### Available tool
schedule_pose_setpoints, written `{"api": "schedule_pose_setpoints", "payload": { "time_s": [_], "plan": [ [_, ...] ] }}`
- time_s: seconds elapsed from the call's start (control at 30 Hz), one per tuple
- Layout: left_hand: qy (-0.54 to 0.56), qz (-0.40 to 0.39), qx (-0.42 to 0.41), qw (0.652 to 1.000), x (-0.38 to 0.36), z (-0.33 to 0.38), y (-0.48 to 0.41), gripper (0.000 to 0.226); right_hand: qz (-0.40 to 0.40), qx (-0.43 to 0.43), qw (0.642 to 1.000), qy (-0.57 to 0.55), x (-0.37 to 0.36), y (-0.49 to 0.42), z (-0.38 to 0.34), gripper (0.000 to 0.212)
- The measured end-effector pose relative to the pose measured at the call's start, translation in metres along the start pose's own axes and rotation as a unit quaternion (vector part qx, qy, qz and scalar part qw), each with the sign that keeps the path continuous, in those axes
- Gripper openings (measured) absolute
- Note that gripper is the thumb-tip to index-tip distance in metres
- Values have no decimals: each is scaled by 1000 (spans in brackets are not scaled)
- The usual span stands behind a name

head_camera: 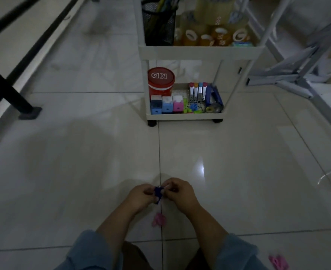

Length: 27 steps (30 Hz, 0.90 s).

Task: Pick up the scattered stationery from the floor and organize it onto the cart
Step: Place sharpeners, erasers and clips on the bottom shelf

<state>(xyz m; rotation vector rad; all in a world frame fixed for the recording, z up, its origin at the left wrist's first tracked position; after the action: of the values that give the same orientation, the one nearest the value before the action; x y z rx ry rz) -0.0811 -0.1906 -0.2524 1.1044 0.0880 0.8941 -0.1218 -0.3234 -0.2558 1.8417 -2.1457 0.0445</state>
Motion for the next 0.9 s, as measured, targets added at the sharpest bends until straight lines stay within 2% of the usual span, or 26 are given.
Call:
{"api": "schedule_pose_setpoints", "payload": {
  "time_s": [0.07,0.13,0.23,0.33,0.43,0.5,0.6,0.7,0.8,0.9],
  "plan": [
    [123,6,-25,992,5,18,-1,22,65,4,995,-69,17,-9,-9,19],
    [181,38,-77,980,11,44,-2,26,120,3,984,-135,31,-20,-17,7],
    [225,76,-149,960,13,90,-5,31,188,31,971,-147,50,-43,-28,26],
    [204,110,-224,947,13,140,-14,39,277,62,948,-147,77,-72,-39,27],
    [131,127,-304,935,18,192,-25,49,330,92,925,-163,112,-115,-49,24],
    [18,186,-330,925,27,219,-40,56,354,114,915,-157,136,-150,-53,24],
    [-202,310,-337,866,41,247,-67,63,362,134,914,-126,162,-203,-58,27],
    [-368,348,-312,804,41,255,-96,66,337,127,932,-41,175,-247,-64,31],
    [-435,350,-281,781,39,249,-119,65,305,140,941,40,180,-281,-68,31],
    [-426,395,-314,751,40,246,-130,62,262,163,939,154,179,-307,-70,29]
  ]
}}
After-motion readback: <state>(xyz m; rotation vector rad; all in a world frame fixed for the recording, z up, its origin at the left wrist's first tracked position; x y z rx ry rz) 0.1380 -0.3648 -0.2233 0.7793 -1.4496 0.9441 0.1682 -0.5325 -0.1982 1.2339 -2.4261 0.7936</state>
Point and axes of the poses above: each hand's wrist, its own y-axis away from the middle knuckle, its own x-axis out of the back of the hand, z = x × y, the point moved 6 cm from there along -y, towards the middle knuckle, and after that the axes turned 13 degrees about x, right-handed, at the moved point
